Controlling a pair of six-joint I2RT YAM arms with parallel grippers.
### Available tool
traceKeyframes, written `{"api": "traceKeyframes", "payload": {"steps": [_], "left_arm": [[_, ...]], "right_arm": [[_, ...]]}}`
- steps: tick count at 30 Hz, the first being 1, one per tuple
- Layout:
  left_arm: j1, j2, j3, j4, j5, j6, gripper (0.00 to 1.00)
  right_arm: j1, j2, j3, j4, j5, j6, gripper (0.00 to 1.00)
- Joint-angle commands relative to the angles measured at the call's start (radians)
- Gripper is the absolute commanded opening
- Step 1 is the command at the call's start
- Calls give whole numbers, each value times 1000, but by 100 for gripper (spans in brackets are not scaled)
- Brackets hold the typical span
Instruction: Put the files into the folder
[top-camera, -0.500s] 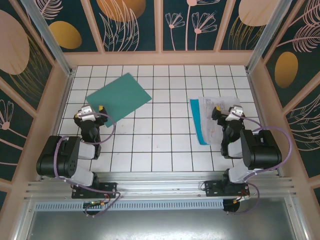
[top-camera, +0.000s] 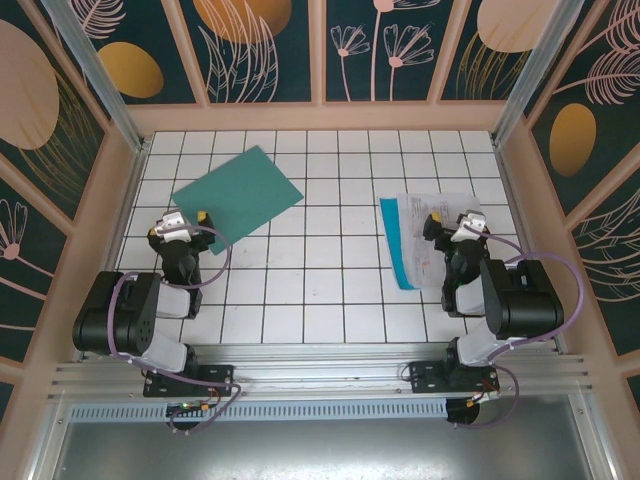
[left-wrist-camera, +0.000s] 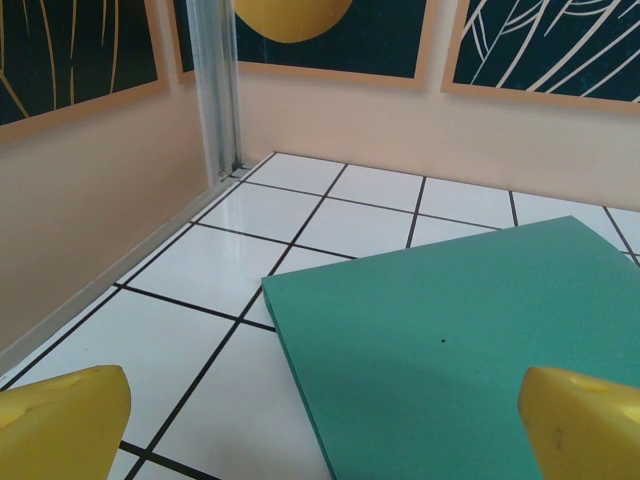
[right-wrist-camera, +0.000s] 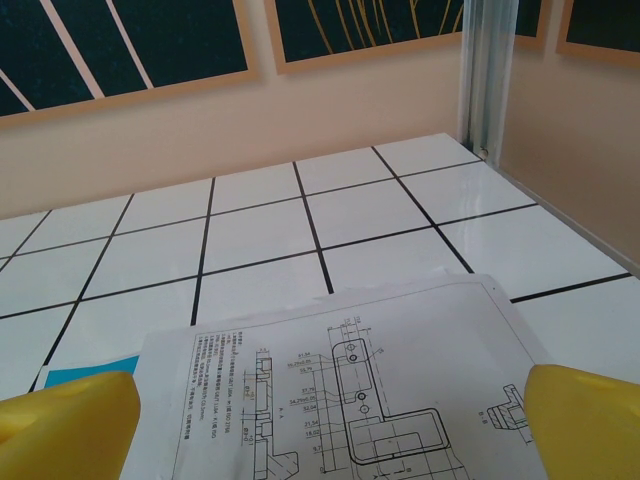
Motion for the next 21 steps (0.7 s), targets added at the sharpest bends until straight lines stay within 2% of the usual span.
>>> {"api": "traceKeyframes", "payload": {"steps": [1,4,7,9,12,13,14,15,16,17,18,21], "left_arm": [[9,0,6,28,14,6,99],[7,-6,3,33,18,6,99],[5,-88,85,-174,65,33,99],[-4,-140,147,-322,13,27,99],[-16,-232,184,-349,-50,-25,99],[-28,-261,217,-374,-82,-35,99],[-37,-281,270,-426,-123,-83,99],[-38,-290,345,-558,-179,-188,99],[-37,-280,482,-827,-241,-380,99],[-36,-252,603,-1087,-237,-489,99],[-36,-209,725,-1261,-196,-513,99],[-15,-38,890,-1372,37,-515,99]], "right_arm": [[1,2,16,11,-9,-11,99],[1,-10,-4,42,-8,-14,99],[47,-110,-34,13,100,-39,99],[91,-185,-30,-45,165,-72,99],[122,-319,-10,-82,215,-75,99],[138,-369,23,-113,270,-37,99],[150,-418,93,-239,362,74,99],[147,-464,186,-471,408,225,99],[113,-509,296,-749,349,409,99],[76,-529,376,-931,251,504,99],[52,-518,407,-978,228,587,99],[-26,-440,449,-1035,-10,701,99]]}}
